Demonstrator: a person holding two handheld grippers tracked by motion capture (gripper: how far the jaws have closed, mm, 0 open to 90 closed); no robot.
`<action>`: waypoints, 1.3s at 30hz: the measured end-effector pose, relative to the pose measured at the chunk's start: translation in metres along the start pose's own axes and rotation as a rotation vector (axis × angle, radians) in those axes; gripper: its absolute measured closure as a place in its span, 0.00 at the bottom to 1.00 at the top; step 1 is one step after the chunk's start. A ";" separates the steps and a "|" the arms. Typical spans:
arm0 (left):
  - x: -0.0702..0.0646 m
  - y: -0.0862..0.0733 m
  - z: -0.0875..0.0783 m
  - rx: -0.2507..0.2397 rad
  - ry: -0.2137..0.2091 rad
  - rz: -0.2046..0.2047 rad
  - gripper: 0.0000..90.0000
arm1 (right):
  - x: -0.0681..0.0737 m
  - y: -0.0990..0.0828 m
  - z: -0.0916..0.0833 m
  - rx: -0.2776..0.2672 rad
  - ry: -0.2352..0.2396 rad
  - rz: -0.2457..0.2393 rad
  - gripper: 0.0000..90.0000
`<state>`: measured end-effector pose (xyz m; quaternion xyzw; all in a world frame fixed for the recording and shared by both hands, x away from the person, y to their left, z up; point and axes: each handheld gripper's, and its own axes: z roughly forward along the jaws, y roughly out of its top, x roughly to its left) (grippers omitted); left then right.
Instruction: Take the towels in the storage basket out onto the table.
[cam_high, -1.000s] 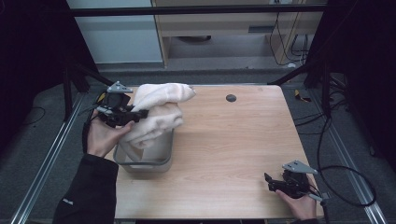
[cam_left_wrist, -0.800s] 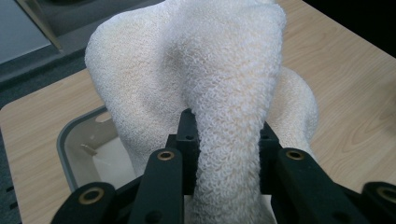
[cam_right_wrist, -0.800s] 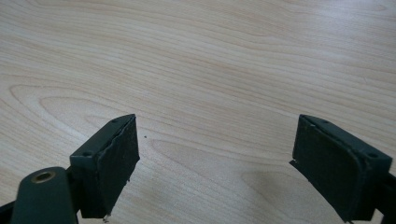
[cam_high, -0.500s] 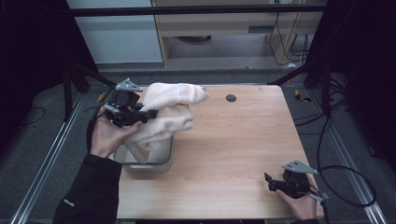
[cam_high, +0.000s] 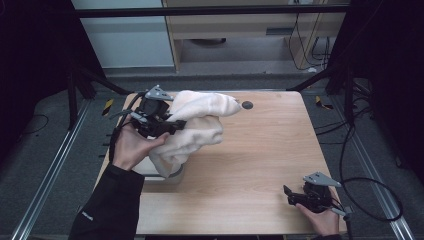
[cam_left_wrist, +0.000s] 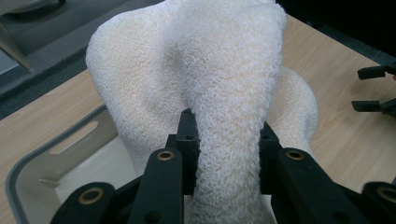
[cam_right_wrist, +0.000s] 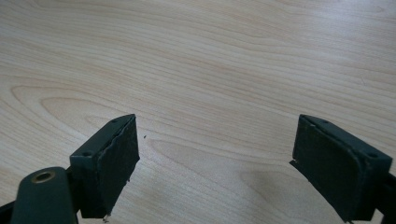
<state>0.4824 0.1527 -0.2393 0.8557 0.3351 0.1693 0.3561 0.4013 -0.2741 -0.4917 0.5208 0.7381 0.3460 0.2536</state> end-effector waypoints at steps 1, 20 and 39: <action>-0.003 0.001 0.002 0.003 -0.003 0.006 0.79 | 0.000 0.000 0.000 0.000 0.000 0.000 0.16; -0.035 0.018 0.035 0.010 -0.053 0.050 0.79 | 0.000 0.000 0.001 0.001 -0.003 -0.016 0.16; -0.061 0.020 0.089 0.047 -0.105 0.090 0.79 | 0.000 -0.001 0.001 0.002 0.000 -0.018 0.16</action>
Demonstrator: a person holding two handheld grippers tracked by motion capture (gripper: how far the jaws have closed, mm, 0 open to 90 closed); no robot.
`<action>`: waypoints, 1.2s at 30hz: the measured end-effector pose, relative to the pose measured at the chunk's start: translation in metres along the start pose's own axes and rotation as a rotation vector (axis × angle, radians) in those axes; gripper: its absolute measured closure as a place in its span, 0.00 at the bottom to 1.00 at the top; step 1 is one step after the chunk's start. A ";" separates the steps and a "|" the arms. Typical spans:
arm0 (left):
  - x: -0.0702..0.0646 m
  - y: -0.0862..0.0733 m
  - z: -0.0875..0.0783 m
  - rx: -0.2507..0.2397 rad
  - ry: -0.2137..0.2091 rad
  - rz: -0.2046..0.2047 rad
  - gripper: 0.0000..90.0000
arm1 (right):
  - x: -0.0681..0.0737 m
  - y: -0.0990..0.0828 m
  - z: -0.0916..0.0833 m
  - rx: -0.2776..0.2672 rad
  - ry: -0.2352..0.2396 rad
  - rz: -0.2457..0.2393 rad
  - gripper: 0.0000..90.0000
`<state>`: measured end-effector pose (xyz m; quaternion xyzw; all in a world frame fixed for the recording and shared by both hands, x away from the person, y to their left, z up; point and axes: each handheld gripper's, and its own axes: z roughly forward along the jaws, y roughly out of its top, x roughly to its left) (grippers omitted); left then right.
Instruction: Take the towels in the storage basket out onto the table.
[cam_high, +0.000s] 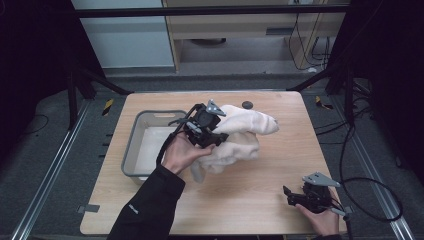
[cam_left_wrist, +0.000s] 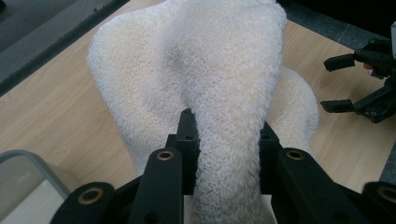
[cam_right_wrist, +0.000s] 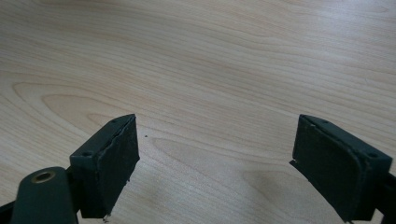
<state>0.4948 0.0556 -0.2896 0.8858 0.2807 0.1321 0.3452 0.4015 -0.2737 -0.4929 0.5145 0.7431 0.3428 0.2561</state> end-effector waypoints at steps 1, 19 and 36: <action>0.000 -0.001 0.004 0.004 -0.003 0.002 0.79 | 0.000 0.000 0.000 0.000 0.000 -0.003 0.16; -0.002 -0.030 0.062 0.049 -0.013 -0.019 0.79 | 0.000 0.000 0.000 0.009 -0.001 -0.001 0.16; -0.001 -0.052 0.094 0.102 -0.020 -0.026 0.77 | 0.001 -0.001 0.001 0.016 -0.001 -0.008 0.16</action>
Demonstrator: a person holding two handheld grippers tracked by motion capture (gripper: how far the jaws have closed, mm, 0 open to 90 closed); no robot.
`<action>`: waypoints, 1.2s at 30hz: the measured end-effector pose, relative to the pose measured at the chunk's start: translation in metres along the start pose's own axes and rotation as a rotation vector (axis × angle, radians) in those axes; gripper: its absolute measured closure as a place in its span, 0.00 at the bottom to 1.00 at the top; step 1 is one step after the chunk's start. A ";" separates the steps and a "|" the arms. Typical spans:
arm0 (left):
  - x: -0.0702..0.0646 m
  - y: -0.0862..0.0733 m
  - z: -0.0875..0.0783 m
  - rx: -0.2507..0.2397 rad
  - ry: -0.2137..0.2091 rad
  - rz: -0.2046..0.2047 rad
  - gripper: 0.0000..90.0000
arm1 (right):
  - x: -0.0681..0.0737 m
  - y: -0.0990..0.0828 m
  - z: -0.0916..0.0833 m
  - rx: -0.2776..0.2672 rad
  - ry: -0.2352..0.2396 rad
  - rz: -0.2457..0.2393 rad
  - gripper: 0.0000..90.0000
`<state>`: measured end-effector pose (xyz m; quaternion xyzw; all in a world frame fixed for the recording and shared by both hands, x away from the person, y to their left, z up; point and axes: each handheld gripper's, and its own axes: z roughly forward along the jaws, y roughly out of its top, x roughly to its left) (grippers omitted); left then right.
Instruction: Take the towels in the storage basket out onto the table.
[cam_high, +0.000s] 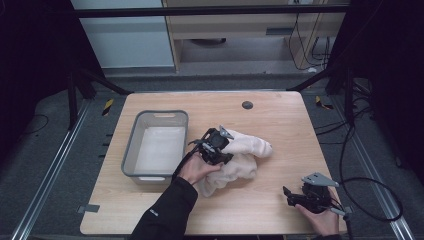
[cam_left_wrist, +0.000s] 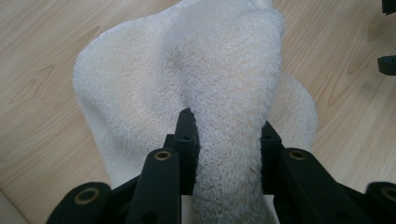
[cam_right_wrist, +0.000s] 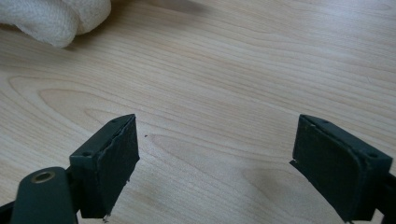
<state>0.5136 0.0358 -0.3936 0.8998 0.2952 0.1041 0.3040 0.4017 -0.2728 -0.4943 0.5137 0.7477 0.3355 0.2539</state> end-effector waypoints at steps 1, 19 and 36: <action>0.000 -0.001 0.001 0.004 0.000 0.001 0.77 | 0.000 0.000 0.000 -0.001 -0.003 -0.007 0.16; 0.003 -0.019 0.019 0.017 -0.008 -0.014 0.57 | 0.000 0.000 0.001 0.004 -0.003 -0.005 0.15; 0.003 -0.030 -0.016 -0.084 0.007 -0.020 0.30 | 0.000 0.000 0.001 0.003 -0.008 -0.006 0.15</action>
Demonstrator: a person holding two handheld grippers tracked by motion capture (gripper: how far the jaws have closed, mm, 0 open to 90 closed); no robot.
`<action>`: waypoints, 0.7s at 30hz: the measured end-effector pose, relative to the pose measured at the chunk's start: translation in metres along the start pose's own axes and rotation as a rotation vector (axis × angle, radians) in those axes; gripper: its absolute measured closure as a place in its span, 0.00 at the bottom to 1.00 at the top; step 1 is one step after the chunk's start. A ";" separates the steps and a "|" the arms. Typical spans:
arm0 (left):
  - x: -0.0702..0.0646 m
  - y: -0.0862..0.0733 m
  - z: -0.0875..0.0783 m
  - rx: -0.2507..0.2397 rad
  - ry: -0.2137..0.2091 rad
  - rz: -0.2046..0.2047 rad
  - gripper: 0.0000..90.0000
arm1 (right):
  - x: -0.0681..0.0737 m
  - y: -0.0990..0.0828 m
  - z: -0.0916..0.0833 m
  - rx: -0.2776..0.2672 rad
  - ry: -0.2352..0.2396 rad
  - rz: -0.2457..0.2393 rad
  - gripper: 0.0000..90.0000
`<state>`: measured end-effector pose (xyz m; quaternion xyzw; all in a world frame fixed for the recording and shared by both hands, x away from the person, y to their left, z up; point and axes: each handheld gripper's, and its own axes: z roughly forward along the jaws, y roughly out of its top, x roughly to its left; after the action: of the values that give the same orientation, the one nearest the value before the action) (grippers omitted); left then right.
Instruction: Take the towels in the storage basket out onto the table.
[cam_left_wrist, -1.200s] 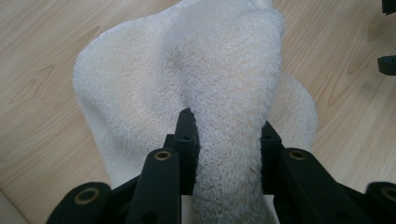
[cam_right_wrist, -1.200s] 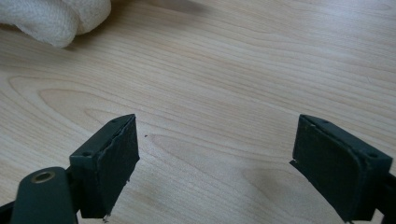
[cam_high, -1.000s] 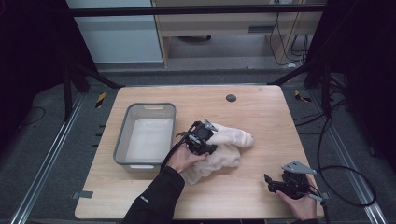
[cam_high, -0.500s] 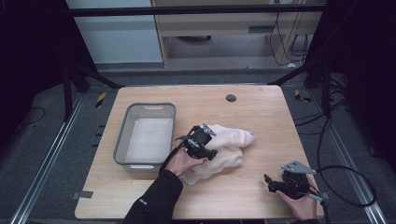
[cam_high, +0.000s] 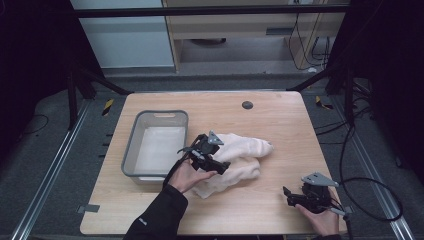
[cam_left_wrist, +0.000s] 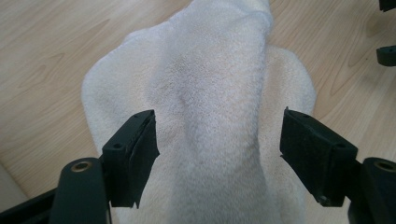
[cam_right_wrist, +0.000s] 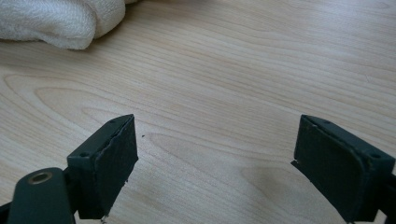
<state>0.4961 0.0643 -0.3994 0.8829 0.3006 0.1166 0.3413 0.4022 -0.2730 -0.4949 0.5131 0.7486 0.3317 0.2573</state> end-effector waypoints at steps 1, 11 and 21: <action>0.000 -0.001 -0.004 -0.006 0.003 0.000 0.30 | 0.000 0.000 0.000 -0.001 0.001 0.001 0.15; 0.005 -0.021 -0.038 -0.084 0.029 -0.013 0.28 | 0.001 0.000 0.000 0.001 -0.002 0.005 0.14; 0.015 -0.054 -0.068 -0.170 0.063 -0.065 0.25 | 0.001 0.000 -0.001 0.002 -0.001 0.014 0.14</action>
<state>0.4556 0.1410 -0.3854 0.8365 0.3286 0.1584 0.4089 0.4011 -0.2722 -0.4946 0.5188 0.7452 0.3324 0.2549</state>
